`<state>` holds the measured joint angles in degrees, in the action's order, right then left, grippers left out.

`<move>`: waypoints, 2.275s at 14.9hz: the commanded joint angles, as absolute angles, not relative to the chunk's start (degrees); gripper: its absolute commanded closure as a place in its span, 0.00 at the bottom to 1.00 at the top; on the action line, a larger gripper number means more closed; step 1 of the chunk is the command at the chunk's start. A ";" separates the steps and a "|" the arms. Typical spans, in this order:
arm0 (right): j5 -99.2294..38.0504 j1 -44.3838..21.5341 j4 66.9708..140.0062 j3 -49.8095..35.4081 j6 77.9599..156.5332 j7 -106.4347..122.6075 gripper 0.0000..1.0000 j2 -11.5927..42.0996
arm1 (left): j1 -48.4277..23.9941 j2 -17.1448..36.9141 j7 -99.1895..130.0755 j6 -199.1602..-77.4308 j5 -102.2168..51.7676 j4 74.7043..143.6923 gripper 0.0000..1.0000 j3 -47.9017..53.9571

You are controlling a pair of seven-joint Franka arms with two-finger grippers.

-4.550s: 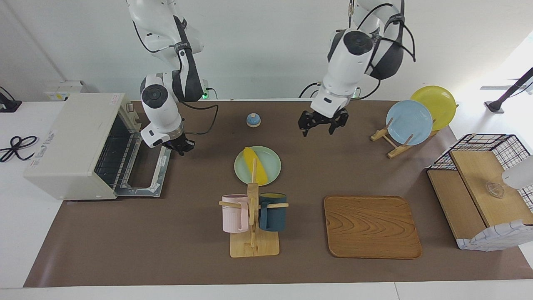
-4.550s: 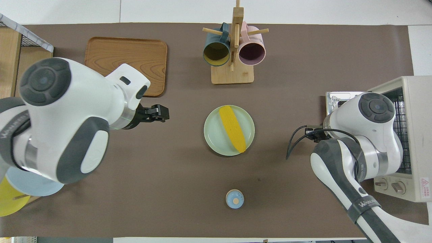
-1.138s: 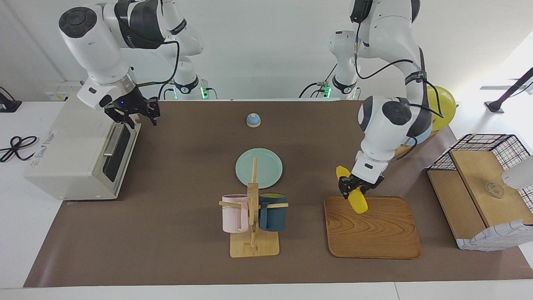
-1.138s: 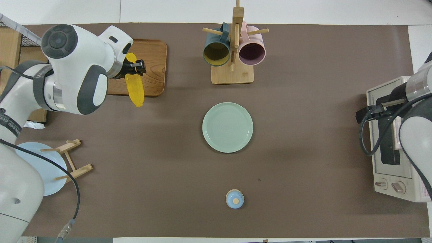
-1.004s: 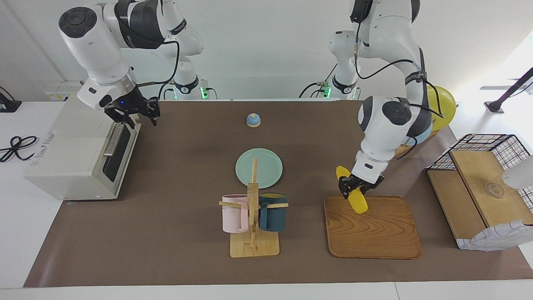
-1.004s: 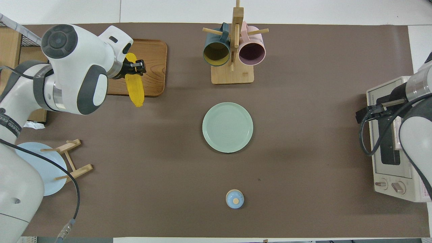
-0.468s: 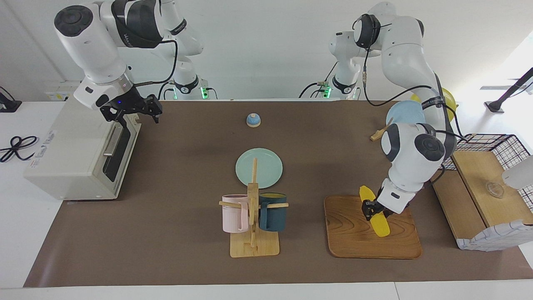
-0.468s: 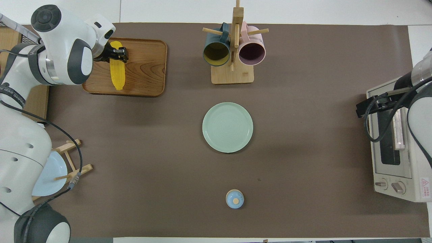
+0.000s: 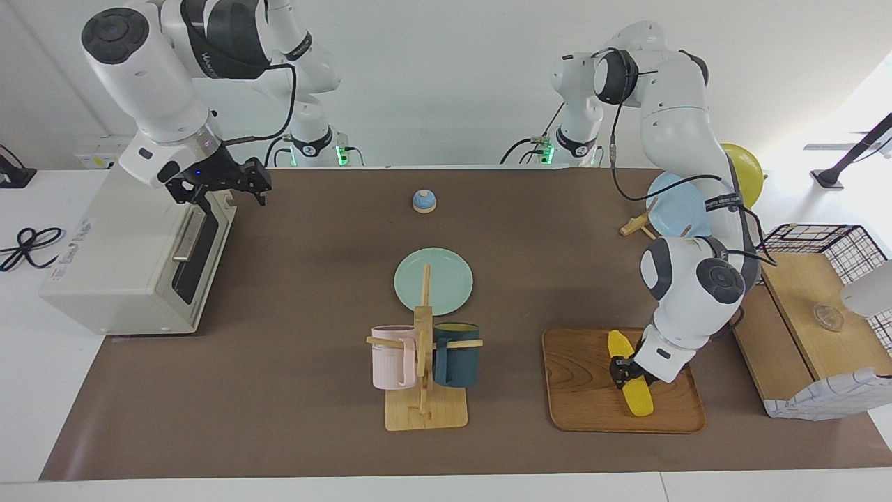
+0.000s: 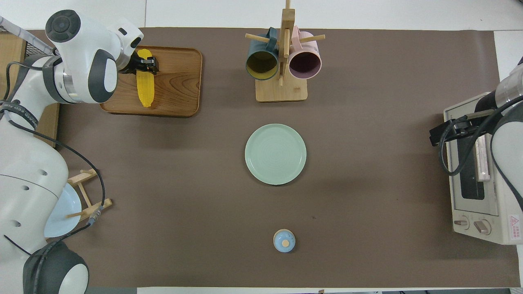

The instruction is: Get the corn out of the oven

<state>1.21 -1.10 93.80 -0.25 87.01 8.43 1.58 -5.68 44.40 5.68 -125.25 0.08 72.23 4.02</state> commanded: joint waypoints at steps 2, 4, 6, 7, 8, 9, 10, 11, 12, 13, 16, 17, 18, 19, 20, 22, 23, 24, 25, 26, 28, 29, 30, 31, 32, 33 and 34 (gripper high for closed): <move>0.53 -0.79 95.36 -0.09 87.10 7.82 0.00 0.26 | -5.36 45.53 4.83 -125.16 0.09 70.66 0.00 4.31; 0.53 -0.70 95.10 -0.09 87.27 7.82 0.00 0.44 | -5.36 43.69 4.92 -124.37 0.09 70.75 0.00 4.22; 0.53 -0.53 95.10 -0.09 87.28 7.74 0.00 0.44 | -5.62 40.45 5.62 -120.27 -0.09 71.28 0.00 4.22; 0.53 -0.35 95.01 -0.09 87.19 7.82 0.00 0.44 | -5.62 38.60 6.06 -117.36 -0.09 71.28 0.00 4.22; 0.35 -0.18 94.92 -0.09 87.19 7.65 0.00 0.35 | -5.45 36.23 6.93 -115.16 -0.09 71.98 0.00 4.13; 0.26 0.09 94.92 -0.09 87.27 6.86 0.00 0.26 | -5.36 33.43 7.47 -113.48 -0.09 73.72 0.00 4.04; 0.09 0.26 94.92 -0.09 87.45 5.38 0.00 0.26 | -5.36 30.53 7.47 -112.07 -0.09 75.31 0.00 3.96; 0.00 0.35 94.92 -0.09 87.80 4.06 0.00 0.26 | -5.36 27.54 7.56 -109.71 0.00 76.63 0.00 3.87; 0.00 0.26 94.92 -0.09 88.06 2.91 0.00 0.35 | -5.27 25.68 7.56 -106.99 0.09 76.81 0.00 3.87; -0.09 0.35 94.66 -0.09 88.07 2.03 0.00 0.35 | -5.27 23.49 7.56 -103.13 0.26 76.73 0.00 3.78; -0.09 0.26 94.48 -0.09 88.15 1.50 0.00 0.35 | -5.27 16.81 7.65 -92.32 0.44 76.99 0.00 2.90; -0.09 0.18 94.40 -0.09 88.15 1.15 0.00 0.44 | -5.27 15.13 7.65 -90.28 0.44 77.17 0.00 2.90; -0.09 0.18 94.39 -0.09 88.15 1.23 0.00 0.44 | -5.19 13.03 7.65 -88.09 0.44 77.95 0.00 2.73; -0.09 0.26 94.39 -0.09 88.50 1.32 0.00 0.44 | -4.92 10.75 7.65 -86.41 0.44 79.44 0.00 2.38; -0.09 0.18 94.39 -0.09 88.85 1.23 0.00 0.44 | -4.92 8.29 7.73 -85.70 0.44 81.80 0.00 2.37; -0.09 -0.09 94.13 -0.18 88.95 1.23 0.00 0.53 | -4.92 3.45 8.87 -85.69 0.44 87.16 0.00 2.37; -0.09 -0.09 93.96 -0.18 88.86 1.23 0.00 0.53 | -5.01 0.99 9.05 -85.78 0.44 89.80 0.00 2.46; -0.09 -0.17 93.96 -0.26 88.86 1.23 0.00 0.53 | -5.01 -0.86 9.05 -85.69 0.44 92.17 0.00 2.46; 0.00 -0.18 93.96 -0.18 88.94 1.23 0.00 0.53 | -5.01 -2.71 9.05 -85.95 0.44 94.46 0.00 2.46; 0.00 -0.18 93.96 -0.18 88.86 1.23 0.00 0.53 | -5.36 -3.42 9.05 -86.48 0.44 96.14 0.00 2.46; 0.52 -0.35 93.96 -0.18 88.94 1.14 0.00 0.62 | -5.36 -3.60 8.70 -89.45 0.26 96.68 0.00 2.55; 0.70 -0.35 93.96 -0.26 89.03 1.23 0.00 0.62 | -5.19 -3.34 8.79 -91.13 -0.08 96.68 0.00 2.64; 0.01 0.08 93.96 -0.35 88.95 1.40 0.00 0.62 | -5.19 -2.99 8.70 -91.93 -0.09 96.51 0.00 2.81; -0.09 0.17 93.96 -0.35 88.86 1.41 0.00 0.62 | -5.10 -2.81 8.53 -92.46 -0.35 96.50 0.00 2.81; 0.00 0.09 93.96 -0.26 88.77 1.32 0.00 0.62 | -5.10 -2.73 8.44 -92.46 -0.79 96.42 0.00 2.73; 0.00 0.09 93.96 -0.26 88.60 1.41 0.00 0.62 | -5.10 -2.72 8.35 -92.29 -0.79 96.42 0.00 2.81; 0.52 -0.17 93.96 -0.26 88.42 1.67 0.00 0.53 | -5.10 -2.72 8.35 -92.11 -0.79 96.42 0.00 2.90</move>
<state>1.19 -0.40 93.56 -0.07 88.17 2.00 1.23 -5.44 -1.83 8.23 -90.84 -0.16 94.93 2.55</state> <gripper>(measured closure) 0.000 0.000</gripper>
